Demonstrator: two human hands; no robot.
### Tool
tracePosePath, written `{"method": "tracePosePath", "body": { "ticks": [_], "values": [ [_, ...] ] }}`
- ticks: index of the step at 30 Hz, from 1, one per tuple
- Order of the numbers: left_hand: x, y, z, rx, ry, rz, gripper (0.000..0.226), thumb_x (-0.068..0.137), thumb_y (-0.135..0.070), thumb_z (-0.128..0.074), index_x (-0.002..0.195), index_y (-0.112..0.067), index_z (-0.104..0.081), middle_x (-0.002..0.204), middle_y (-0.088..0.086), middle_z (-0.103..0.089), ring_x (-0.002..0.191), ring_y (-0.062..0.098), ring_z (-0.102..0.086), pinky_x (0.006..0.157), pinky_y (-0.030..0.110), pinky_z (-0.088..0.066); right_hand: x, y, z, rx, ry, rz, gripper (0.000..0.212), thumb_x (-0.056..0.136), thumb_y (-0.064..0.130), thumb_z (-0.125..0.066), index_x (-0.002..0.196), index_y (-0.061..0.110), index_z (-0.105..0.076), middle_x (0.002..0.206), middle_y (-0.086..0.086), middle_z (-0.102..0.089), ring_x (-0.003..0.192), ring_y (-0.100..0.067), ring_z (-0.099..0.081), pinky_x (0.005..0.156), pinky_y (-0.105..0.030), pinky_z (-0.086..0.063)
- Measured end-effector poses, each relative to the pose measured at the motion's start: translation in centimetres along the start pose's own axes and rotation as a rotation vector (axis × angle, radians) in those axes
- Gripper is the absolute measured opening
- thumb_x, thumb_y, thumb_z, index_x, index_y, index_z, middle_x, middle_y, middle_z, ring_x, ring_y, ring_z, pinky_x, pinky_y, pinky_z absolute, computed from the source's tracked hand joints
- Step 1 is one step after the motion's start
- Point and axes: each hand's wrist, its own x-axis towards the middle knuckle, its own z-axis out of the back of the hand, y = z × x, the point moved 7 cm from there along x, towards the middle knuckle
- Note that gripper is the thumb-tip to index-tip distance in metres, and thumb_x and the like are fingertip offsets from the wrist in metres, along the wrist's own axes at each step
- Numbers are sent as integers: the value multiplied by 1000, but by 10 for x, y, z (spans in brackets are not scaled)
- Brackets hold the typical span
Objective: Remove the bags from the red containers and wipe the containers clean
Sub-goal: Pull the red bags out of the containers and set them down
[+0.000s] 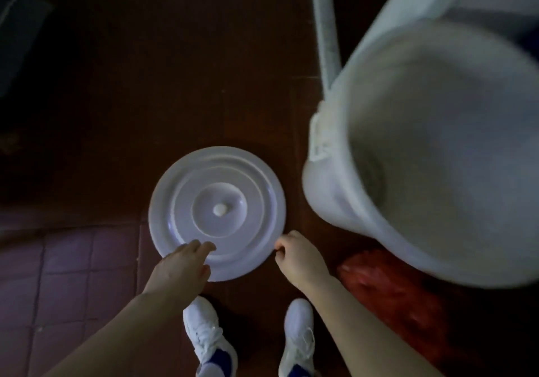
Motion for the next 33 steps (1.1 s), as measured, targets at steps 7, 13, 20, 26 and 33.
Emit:
{"method": "tracePosePath", "body": {
  "ticks": [7, 13, 20, 26, 33],
  "values": [
    [-41, -125, 8, 164, 66, -218, 32, 95, -25, -49, 127, -27, -54, 115, -9, -58, 106, 11, -56, 84, 28, -47, -138, -91, 55, 166, -150, -157, 20, 93, 21, -52, 110, 22, -62, 109, 4, -56, 100, -14, -56, 87, -29, -48],
    [-66, -244, -59, 254, 148, -314, 27, 92, -25, -54, 119, -28, -60, 104, -8, -61, 101, 12, -61, 80, 29, -49, -257, -228, 59, 292, -223, -414, 25, 94, 21, -48, 115, 23, -61, 120, 5, -55, 112, -14, -54, 95, -29, -45],
    [-76, -382, -146, 383, 217, -486, 41, 92, -31, -50, 133, -31, -53, 119, -7, -52, 110, 17, -51, 90, 32, -46, -373, -363, 56, 194, -244, -599, 47, 93, 33, -54, 138, 30, -42, 136, 3, -42, 127, -20, -42, 101, -36, -44],
    [-61, -457, -186, 492, 274, -585, 47, 90, -35, -52, 137, -29, -51, 130, -3, -50, 117, 23, -49, 91, 36, -48, -393, -424, 30, 187, -218, -670, 50, 91, 37, -58, 137, 28, -43, 134, 1, -42, 126, -23, -42, 98, -41, -44],
    [19, -488, -240, 658, 300, -622, 58, 87, -45, -53, 142, -29, -43, 135, 2, -43, 122, 27, -44, 90, 40, -48, -336, -487, -36, 287, -222, -745, 58, 89, 40, -58, 142, 35, -34, 136, -1, -40, 126, -26, -41, 99, -43, -42]
  ]
}}
